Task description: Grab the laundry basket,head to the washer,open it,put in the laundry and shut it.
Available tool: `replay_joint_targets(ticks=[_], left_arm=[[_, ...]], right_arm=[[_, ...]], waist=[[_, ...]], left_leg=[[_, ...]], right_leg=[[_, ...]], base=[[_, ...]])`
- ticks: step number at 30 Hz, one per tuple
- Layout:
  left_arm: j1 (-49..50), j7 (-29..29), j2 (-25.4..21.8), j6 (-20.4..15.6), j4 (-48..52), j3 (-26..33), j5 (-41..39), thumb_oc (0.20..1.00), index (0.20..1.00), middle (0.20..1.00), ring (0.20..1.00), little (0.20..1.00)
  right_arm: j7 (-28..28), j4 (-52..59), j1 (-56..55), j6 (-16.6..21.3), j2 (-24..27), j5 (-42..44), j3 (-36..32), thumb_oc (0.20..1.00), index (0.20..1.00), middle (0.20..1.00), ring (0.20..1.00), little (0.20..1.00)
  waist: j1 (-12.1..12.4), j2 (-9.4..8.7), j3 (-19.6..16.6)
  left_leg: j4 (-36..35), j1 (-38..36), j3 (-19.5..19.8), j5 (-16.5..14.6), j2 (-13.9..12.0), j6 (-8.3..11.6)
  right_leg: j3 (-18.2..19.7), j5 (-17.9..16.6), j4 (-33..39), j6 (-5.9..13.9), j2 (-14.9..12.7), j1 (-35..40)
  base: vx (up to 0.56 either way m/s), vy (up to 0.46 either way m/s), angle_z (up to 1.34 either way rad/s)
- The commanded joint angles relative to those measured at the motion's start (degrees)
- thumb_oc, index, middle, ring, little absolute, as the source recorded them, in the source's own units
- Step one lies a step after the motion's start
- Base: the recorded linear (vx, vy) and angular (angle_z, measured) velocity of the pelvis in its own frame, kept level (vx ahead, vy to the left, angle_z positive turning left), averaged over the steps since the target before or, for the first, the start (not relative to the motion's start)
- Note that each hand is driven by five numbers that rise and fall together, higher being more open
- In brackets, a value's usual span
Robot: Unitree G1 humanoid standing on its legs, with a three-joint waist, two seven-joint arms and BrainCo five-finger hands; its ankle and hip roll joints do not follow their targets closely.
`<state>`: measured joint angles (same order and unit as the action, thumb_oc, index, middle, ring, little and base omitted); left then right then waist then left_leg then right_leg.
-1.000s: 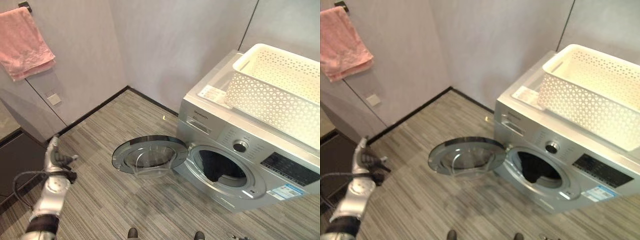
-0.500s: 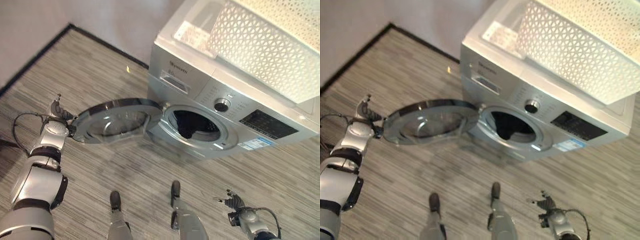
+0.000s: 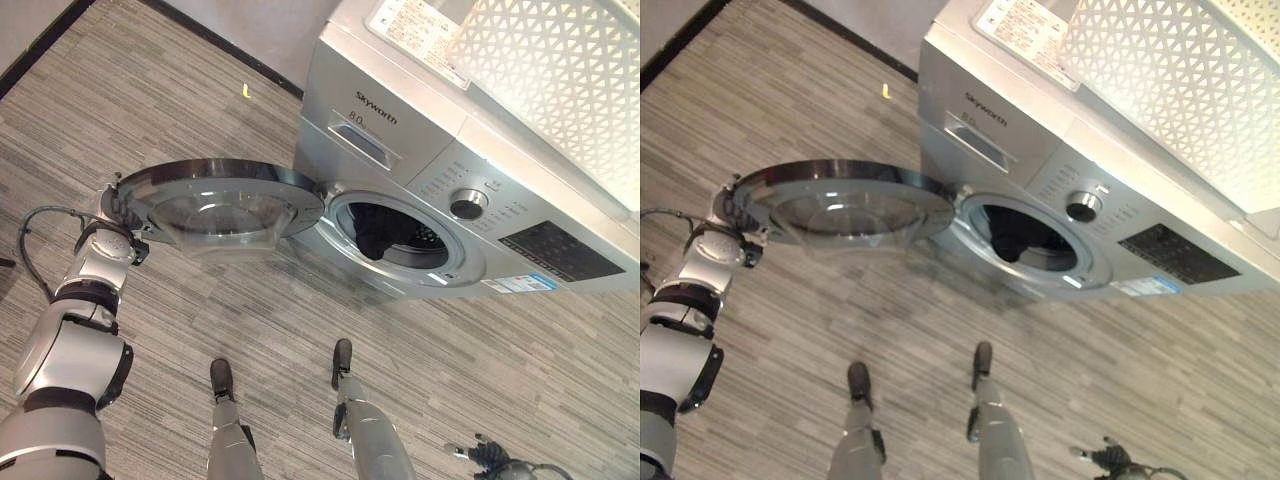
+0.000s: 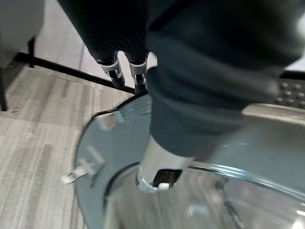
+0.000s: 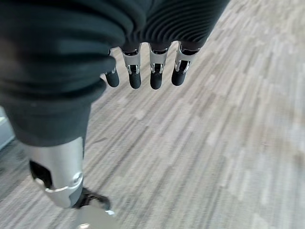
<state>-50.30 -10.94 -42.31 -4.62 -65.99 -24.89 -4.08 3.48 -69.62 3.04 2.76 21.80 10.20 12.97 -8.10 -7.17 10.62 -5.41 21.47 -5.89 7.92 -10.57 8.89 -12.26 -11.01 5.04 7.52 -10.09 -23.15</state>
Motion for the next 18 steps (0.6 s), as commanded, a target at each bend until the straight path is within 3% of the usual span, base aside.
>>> replay_joint_targets(ticks=[1, 4, 5, 6, 8, 15, 18], left_arm=[[8.5, 8.2, 10.1, -4.7, 4.5, -3.8, 1.4, 1.000, 1.000, 1.000, 1.000, 1.000], [13.5, 8.8, 14.0, -5.5, 8.8, -4.6, 0.7, 1.000, 1.000, 1.000, 1.000, 1.000], [16.1, 9.1, 16.4, -6.0, 11.0, -5.3, 0.5, 1.000, 1.000, 1.000, 1.000, 1.000], [20.1, 9.2, 21.7, -6.7, 14.4, -7.2, 0.6, 1.000, 1.000, 1.000, 1.000, 1.000], [21.4, 9.3, 24.5, -6.8, 14.9, -8.1, 0.4, 1.000, 1.000, 1.000, 1.000, 1.000], [20.4, 8.9, 39.4, -6.1, 14.2, -16.3, -0.6, 1.000, 1.000, 1.000, 1.000, 1.000], [17.5, 8.0, 46.5, -6.1, 11.9, -20.1, -3.4, 1.000, 1.000, 1.000, 1.000, 1.000]], right_arm=[[0.2, -1.4, 0.2, -0.4, 4.2, -1.9, -1.2, 1.000, 1.000, 1.000, 1.000, 1.000], [0.4, -1.9, -0.3, -0.6, 4.6, -2.7, -2.6, 1.000, 1.000, 1.000, 1.000, 1.000], [0.7, -2.4, -0.5, -0.8, 4.7, -3.1, -3.4, 1.000, 1.000, 1.000, 1.000, 1.000], [0.9, -3.2, -0.9, -0.8, 4.5, -3.3, -4.5, 1.000, 1.000, 1.000, 1.000, 1.000], [1.1, -3.6, -1.2, -0.8, 4.2, -3.6, -4.9, 1.000, 1.000, 1.000, 1.000, 1.000], [3.1, -6.1, 0.4, -1.1, 2.2, -2.1, -5.6, 1.000, 1.000, 1.000, 1.000, 1.000], [3.7, -5.3, 1.6, -0.9, 0.3, -1.1, -3.0, 1.000, 1.000, 1.000, 1.000, 1.000]], waist=[[-1.4, 2.39, -0.7], [-1.2, 2.95, -0.9], [-1.0, 3.26, -1.1], [-0.7, 3.70, -1.3], [-0.7, 3.93, -1.6], [-1.7, 5.16, -2.2], [-3.4, 5.29, -2.7]], left_leg=[[0.4, 0.6, 1.1, -1.8, 2.2, -2.48], [0.4, -0.7, 0.8, -2.1, 2.2, -2.58], [0.4, -1.5, 0.6, -2.3, 2.2, -2.64], [0.4, -3.1, 0.4, -2.7, 2.2, -2.82], [0.4, -3.9, 0.2, -2.8, 2.2, -2.97], [0.4, -9.4, -1.2, -4.2, 2.0, -3.39], [0.4, -12.5, -3.5, -5.1, 1.3, -3.43]], right_leg=[[4.5, 4.9, 0.0, 3.99, -0.3, 2.8], [4.6, 5.4, 0.0, 3.79, -0.2, 3.8], [4.7, 5.7, 0.0, 3.66, -0.1, 4.5], [4.8, 6.3, -0.1, 3.50, 0.1, 5.9], [4.9, 6.5, -0.1, 3.37, 0.1, 6.7], [5.7, 8.2, -0.6, 3.07, 0.3, 10.8], [7.5, 8.5, -0.6, 3.16, 0.5, 12.1]], base=[[0.03, -0.001, -0.09], [0.03, -0.003, -0.03], [0.07, -0.014, 0.05], [0.06, -0.011, 0.05], [0.05, -0.016, 0.02], [0.05, -0.034, 0.01], [0.03, -0.031, -0.17]])
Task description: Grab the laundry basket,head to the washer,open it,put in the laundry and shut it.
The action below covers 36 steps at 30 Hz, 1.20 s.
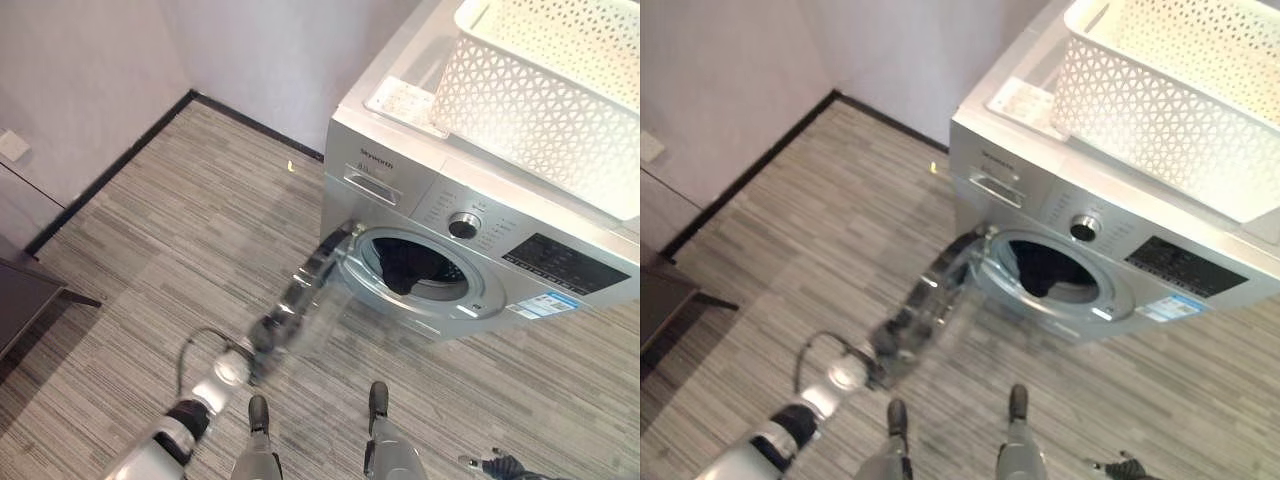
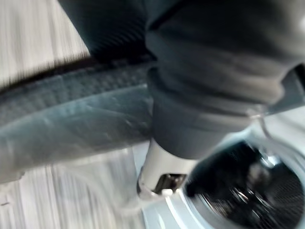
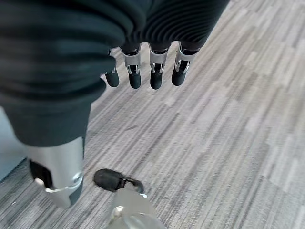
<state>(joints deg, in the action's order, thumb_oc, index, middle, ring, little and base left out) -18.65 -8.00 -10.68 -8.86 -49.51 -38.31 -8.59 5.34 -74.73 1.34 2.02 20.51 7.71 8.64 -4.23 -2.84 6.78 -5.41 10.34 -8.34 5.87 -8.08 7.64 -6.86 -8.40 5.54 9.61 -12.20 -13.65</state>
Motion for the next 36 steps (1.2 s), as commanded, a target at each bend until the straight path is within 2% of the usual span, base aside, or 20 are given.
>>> replay_joint_targets(ticks=[1, 3, 5, 6, 8, 10, 13, 16, 17, 19, 22, 27, 31, 34, 35, 36], left_arm=[[-14.2, 5.0, 14.9, -1.9, -4.6, -6.7, 1.2, 1.000, 1.000, 1.000, 1.000, 1.000], [-15.4, 5.0, 17.9, -2.0, -4.9, -8.4, -0.5, 1.000, 1.000, 1.000, 1.000, 1.000], [-15.9, 5.2, 18.6, -2.1, -4.5, -9.7, -0.8, 1.000, 1.000, 1.000, 1.000, 1.000], [-17.1, 5.7, 19.6, -2.7, -2.8, -11.8, -0.5, 1.000, 1.000, 1.000, 1.000, 1.000], [-18.0, 5.7, 20.0, -3.2, -2.2, -12.5, -0.3, 1.000, 1.000, 1.000, 1.000, 1.000], [-17.9, 5.7, 18.9, -3.6, -0.6, -12.9, -0.8, 1.000, 1.000, 1.000, 1.000, 1.000], [-17.2, 6.3, 17.6, -4.6, 3.4, -11.8, -6.2, 1.000, 1.000, 1.000, 1.000, 1.000], [-17.8, 6.5, 17.8, -5.1, 5.0, -12.6, -5.5, 1.000, 1.000, 1.000, 1.000, 1.000], [-18.8, 6.3, 17.2, -5.7, 7.2, -13.8, -2.3, 1.000, 1.000, 1.000, 1.000, 1.000], [-19.0, 6.3, 16.7, -5.9, 8.3, -14.1, -1.4, 1.000, 1.000, 1.000, 1.000, 1.000], [-18.8, 5.8, 12.9, -6.3, 11.7, -13.3, 1.2, 1.000, 1.000, 1.000, 1.000, 1.000], [-11.7, 5.1, 0.7, -7.3, 16.5, -8.5, 6.5, 1.000, 1.000, 1.000, 1.000, 1.000], [0.9, 5.6, -9.6, -8.7, 19.7, 1.1, 3.9, 1.000, 1.000, 1.000, 1.000, 1.000], [8.7, 5.4, -13.1, -9.4, 17.0, 8.4, 2.1, 1.000, 1.000, 1.000, 1.000, 1.000], [14.2, 6.6, -14.2, -9.0, 15.0, 13.8, -1.7, 1.000, 1.000, 1.000, 1.000, 1.000], [14.3, 6.7, -14.3, -9.0, 15.1, 13.9, -1.7, 1.000, 1.000, 1.000, 1.000, 1.000]], right_arm=[[1.8, -0.2, 3.4, -0.2, 1.6, 1.4, 1.3, 1.000, 1.000, 1.000, 1.000, 1.000], [2.0, 0.1, 3.2, -0.1, 1.1, 1.9, 2.1, 1.000, 1.000, 1.000, 1.000, 1.000], [2.0, 0.5, 3.1, -0.2, 0.8, 2.2, 2.6, 1.000, 1.000, 1.000, 1.000, 1.000], [1.6, 2.5, 1.5, 0.3, 0.4, 2.8, 3.2, 1.000, 1.000, 1.000, 1.000, 1.000], [1.4, 2.9, 0.1, 0.4, 0.4, 2.6, 3.5, 1.000, 1.000, 1.000, 1.000, 1.000], [1.2, 2.0, -1.2, 0.1, 0.1, 2.1, 3.6, 1.000, 1.000, 1.000, 1.000, 1.000], [-0.3, -0.3, -3.2, -0.1, -1.1, 2.3, 3.9, 1.000, 1.000, 1.000, 1.000, 1.000], [-1.0, -0.6, -3.7, 0.2, -1.4, 2.6, 4.1, 1.000, 1.000, 1.000, 1.000, 1.000], [-1.2, -0.4, -3.8, 0.7, -1.4, 2.4, 4.5, 1.000, 1.000, 1.000, 1.000, 1.000], [-1.3, -0.2, -3.6, 0.9, -1.5, 2.3, 4.8, 1.000, 1.000, 1.000, 1.000, 1.000], [-1.1, 1.5, -2.6, 1.5, -1.9, 2.8, 5.2, 1.000, 1.000, 1.000, 1.000, 1.000], [-1.7, 7.7, -0.1, 3.1, -2.6, 3.3, 6.7, 1.000, 1.000, 1.000, 1.000, 1.000], [-3.1, 15.4, -0.2, 4.0, -2.2, 3.5, 7.1, 1.000, 1.000, 1.000, 1.000, 1.000], [-3.6, 17.1, -1.7, 4.2, -1.9, 3.0, 6.4, 1.000, 1.000, 1.000, 1.000, 1.000], [-3.8, 15.8, -2.5, 3.9, -2.0, 2.3, 5.3, 1.000, 1.000, 1.000, 1.000, 1.000], [-3.8, 15.8, -2.5, 3.9, -2.0, 2.3, 5.3, 1.000, 1.000, 1.000, 1.000, 1.000]], waist=[[-7.2, 0.97, 1.0], [-8.4, 1.00, 0.6], [-8.9, 1.01, 0.3], [-10.1, 0.83, 0.0], [-10.9, 0.72, -0.5], [-11.1, 0.64, -0.9], [-10.6, 1.27, -1.6], [-10.5, 1.77, -1.7], [-10.3, 2.48, -1.8], [-10.1, 2.79, -2.0], [-9.4, 3.54, -1.9], [-6.9, 4.29, -1.6], [-4.0, 4.36, -1.4], [-2.4, 4.19, -1.7], [-1.5, 4.17, -2.1], [-1.5, 4.17, -2.2]], left_leg=[[0.4, -1.1, -1.1, -2.9, -1.2, -2.18], [0.4, -2.3, -2.2, -3.3, -1.6, -2.11], [0.4, -2.5, -2.7, -3.2, -1.8, -2.04], [0.4, -3.3, -3.8, -3.5, -2.2, -1.85], [0.4, -3.9, -4.9, -3.9, -2.6, -1.74], [0.4, -4.9, -6.4, -4.2, -3.0, -1.63], [0.4, -5.7, -7.0, -3.9, -3.5, -1.40], [0.4, -5.3, -6.3, -3.5, -3.5, -1.33], [0.4, -5.5, -5.4, -3.7, -3.2, -1.38], [0.4, -5.1, -5.1, -3.4, -3.1, -1.34], [0.4, -5.2, -4.1, -3.5, -2.7, -1.31], [0.4, -5.1, -2.9, -3.4, -2.2, -1.19], [0.4, -5.1, -1.8, -3.2, -1.8, -1.03], [0.4, -5.4, -1.3, -3.1, -1.8, -0.97], [0.4, -5.6, -0.9, -3.1, -1.6, -0.98], [0.4, -5.4, -0.9, -3.0, -1.7, -0.98]], right_leg=[[2.1, 5.8, -1.1, 1.04, 2.6, 2.3], [2.9, 5.9, -1.2, 1.09, 2.9, 2.8], [3.3, 5.7, -1.2, 1.04, 2.9, 2.5], [4.4, 5.6, -1.2, 1.17, 3.2, 2.7], [5.3, 5.4, -1.1, 1.32, 3.5, 2.6], [6.3, 5.1, -1.0, 1.79, 3.7, 2.6], [6.0, 5.3, -0.8, 1.86, 3.6, 3.3], [5.3, 5.5, -0.7, 1.64, 3.5, 3.7], [4.4, 6.1, -0.7, 1.65, 3.1, 4.5], [4.0, 6.0, -0.6, 1.55, 3.0, 4.5], [3.0, 6.5, -0.6, 1.58, 2.7, 5.4], [1.6, 6.9, -0.5, 1.47, 2.4, 6.4], [0.7, 7.2, -0.5, 1.19, 2.3, 7.3], [0.1, 7.4, -0.5, 0.92, 2.4, 8.2], [-0.4, 7.5, -0.5, 0.83, 2.3, 8.9], [-0.4, 7.3, -0.5, 0.80, 2.3, 8.7]], base=[[0.02, -0.045, -0.32], [0.03, -0.041, -0.29], [0.02, -0.049, -0.28], [0.02, -0.050, -0.36], [0.02, -0.057, -0.36], [0.03, -0.051, -0.65], [0.03, -0.067, -0.63], [0.00, -0.028, -0.14], [0.01, -0.010, 0.08], [0.01, -0.011, 0.13], [0.01, -0.001, 0.22], [0.00, -0.005, 0.18], [-0.01, -0.007, 0.08], [0.01, -0.007, 0.14], [0.02, -0.009, 0.20], [0.01, -0.016, 0.15]])
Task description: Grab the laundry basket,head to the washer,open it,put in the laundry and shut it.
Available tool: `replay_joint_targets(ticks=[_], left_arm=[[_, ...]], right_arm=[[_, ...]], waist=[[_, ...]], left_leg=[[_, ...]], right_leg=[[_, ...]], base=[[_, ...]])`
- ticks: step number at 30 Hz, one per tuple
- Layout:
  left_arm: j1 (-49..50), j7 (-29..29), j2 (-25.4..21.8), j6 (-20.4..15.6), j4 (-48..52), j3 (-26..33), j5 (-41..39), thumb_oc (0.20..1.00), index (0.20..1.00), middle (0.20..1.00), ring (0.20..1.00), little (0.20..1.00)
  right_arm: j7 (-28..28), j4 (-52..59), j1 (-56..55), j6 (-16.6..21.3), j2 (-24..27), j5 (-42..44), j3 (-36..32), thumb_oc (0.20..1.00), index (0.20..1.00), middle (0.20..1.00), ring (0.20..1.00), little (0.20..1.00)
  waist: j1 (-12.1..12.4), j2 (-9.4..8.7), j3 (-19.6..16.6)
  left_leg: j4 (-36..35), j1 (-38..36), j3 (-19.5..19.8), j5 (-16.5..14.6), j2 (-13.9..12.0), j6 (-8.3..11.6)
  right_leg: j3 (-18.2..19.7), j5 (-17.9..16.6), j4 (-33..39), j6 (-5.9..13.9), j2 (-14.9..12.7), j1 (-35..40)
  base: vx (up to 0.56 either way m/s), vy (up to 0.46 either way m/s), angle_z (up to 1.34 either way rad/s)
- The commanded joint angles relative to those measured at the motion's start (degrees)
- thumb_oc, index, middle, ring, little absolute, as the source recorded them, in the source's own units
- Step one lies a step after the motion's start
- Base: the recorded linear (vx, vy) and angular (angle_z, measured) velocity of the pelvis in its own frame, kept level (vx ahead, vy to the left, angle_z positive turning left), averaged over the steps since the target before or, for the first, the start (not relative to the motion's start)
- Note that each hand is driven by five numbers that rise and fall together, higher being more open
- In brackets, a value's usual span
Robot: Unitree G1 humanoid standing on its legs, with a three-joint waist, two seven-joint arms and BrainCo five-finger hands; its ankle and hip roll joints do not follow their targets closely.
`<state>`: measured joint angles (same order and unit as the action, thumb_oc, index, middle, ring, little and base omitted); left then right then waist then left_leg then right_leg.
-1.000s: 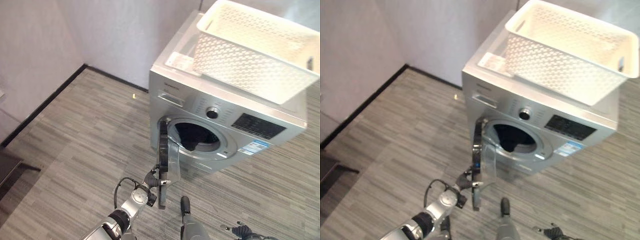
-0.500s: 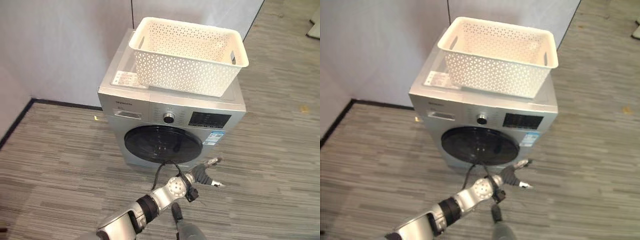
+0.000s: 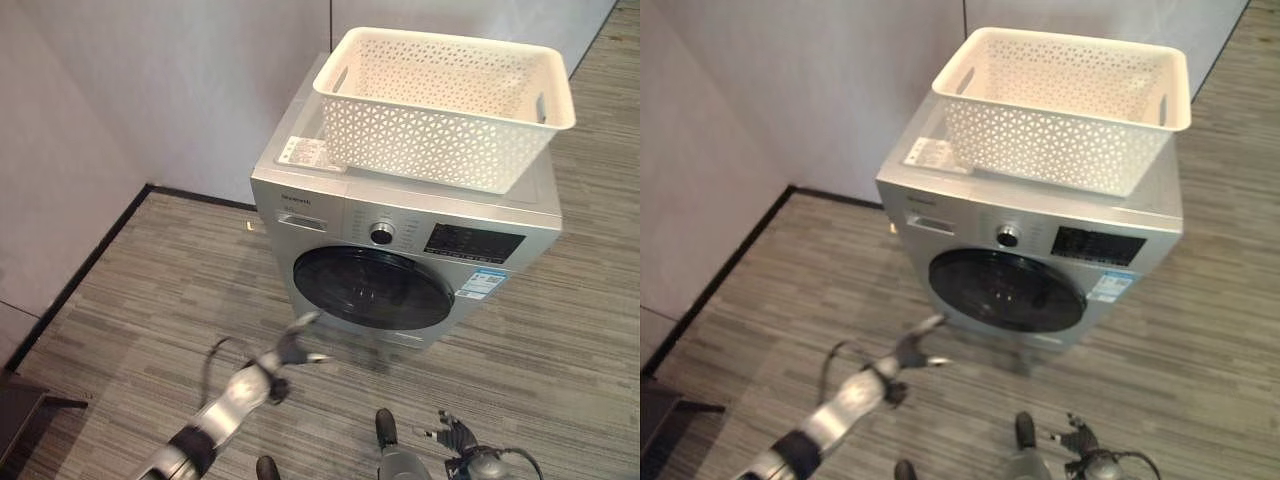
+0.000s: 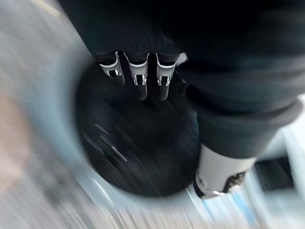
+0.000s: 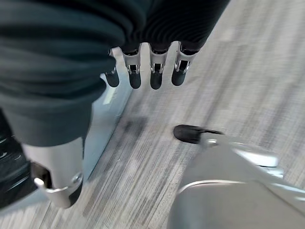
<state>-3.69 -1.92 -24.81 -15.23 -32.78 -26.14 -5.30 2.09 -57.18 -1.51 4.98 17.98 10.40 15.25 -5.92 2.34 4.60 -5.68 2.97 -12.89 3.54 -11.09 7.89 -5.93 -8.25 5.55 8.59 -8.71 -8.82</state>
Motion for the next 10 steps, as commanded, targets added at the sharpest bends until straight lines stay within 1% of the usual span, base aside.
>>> replay_joint_targets(ticks=[1, 2, 4, 7, 8, 10], left_arm=[[1.4, 0.9, 0.3, -2.3, -3.8, 4.5, -6.7, 1.000, 1.000, 1.000, 1.000, 1.000], [3.6, 0.8, 0.7, -1.6, -6.1, 7.7, -8.0, 1.000, 1.000, 1.000, 1.000, 1.000], [5.1, -0.6, 2.5, -1.2, -12.4, 11.6, -7.9, 1.000, 1.000, 1.000, 1.000, 1.000], [5.4, -2.9, 5.4, 0.1, -23.6, 15.4, -5.9, 1.000, 1.000, 1.000, 1.000, 1.000], [5.0, -3.1, 6.8, 1.1, -29.6, 17.1, -6.1, 1.000, 1.000, 1.000, 1.000, 1.000], [5.0, -3.7, 8.1, 2.7, -36.1, 18.8, -4.8, 1.000, 1.000, 1.000, 1.000, 1.000]], right_arm=[[-0.7, -2.9, 0.0, 0.8, 0.2, -0.3, -2.1, 1.000, 1.000, 1.000, 1.000, 1.000], [-0.8, -4.7, -0.5, 0.5, -0.2, -0.2, -2.9, 1.000, 1.000, 1.000, 1.000, 1.000], [-0.8, -9.1, -0.9, 0.0, -1.0, 0.0, -4.4, 1.000, 1.000, 1.000, 1.000, 1.000], [-0.3, -15.1, -1.0, -0.8, -1.8, -0.3, -6.3, 1.000, 1.000, 1.000, 1.000, 1.000], [-0.2, -17.0, -1.0, -1.2, -2.2, -0.4, -6.8, 1.000, 1.000, 1.000, 1.000, 1.000], [-0.4, -18.7, -1.2, -1.9, -2.7, -1.8, -6.5, 1.000, 1.000, 1.000, 1.000, 1.000]], waist=[[0.6, -1.02, -0.2], [1.2, -1.07, -0.4], [2.0, -1.19, -0.6], [2.8, -1.38, -1.2], [2.9, -1.48, -1.4], [3.0, -1.58, -2.0]], left_leg=[[0.7, 1.8, 3.9, -0.6, 1.4, -1.25], [0.7, 1.7, 4.1, -0.6, 1.4, -1.27], [0.7, 1.1, 4.5, -0.7, 1.5, -1.39], [0.7, 0.7, 4.8, -0.8, 1.7, -1.56], [0.7, 0.4, 4.8, -0.9, 1.7, -1.59], [0.7, -0.3, 4.7, -1.2, 1.9, -1.68]], right_leg=[[-1.6, 7.2, -0.5, 1.76, -1.3, 4.2], [-1.9, 7.3, -0.5, 1.75, -1.3, 4.5], [-2.2, 7.5, -0.5, 1.64, -1.3, 5.4], [-2.7, 7.6, -0.5, 1.56, -1.4, 6.0], [-2.8, 7.6, -0.5, 1.54, -1.4, 6.3], [-2.8, 7.7, -0.5, 1.50, -1.5, 6.9]], base=[[0.00, -0.009, 0.13], [0.01, -0.005, 0.18], [0.01, 0.002, 0.17], [0.01, 0.011, 0.09], [0.00, 0.000, 0.00], [0.02, 0.019, -0.02]])
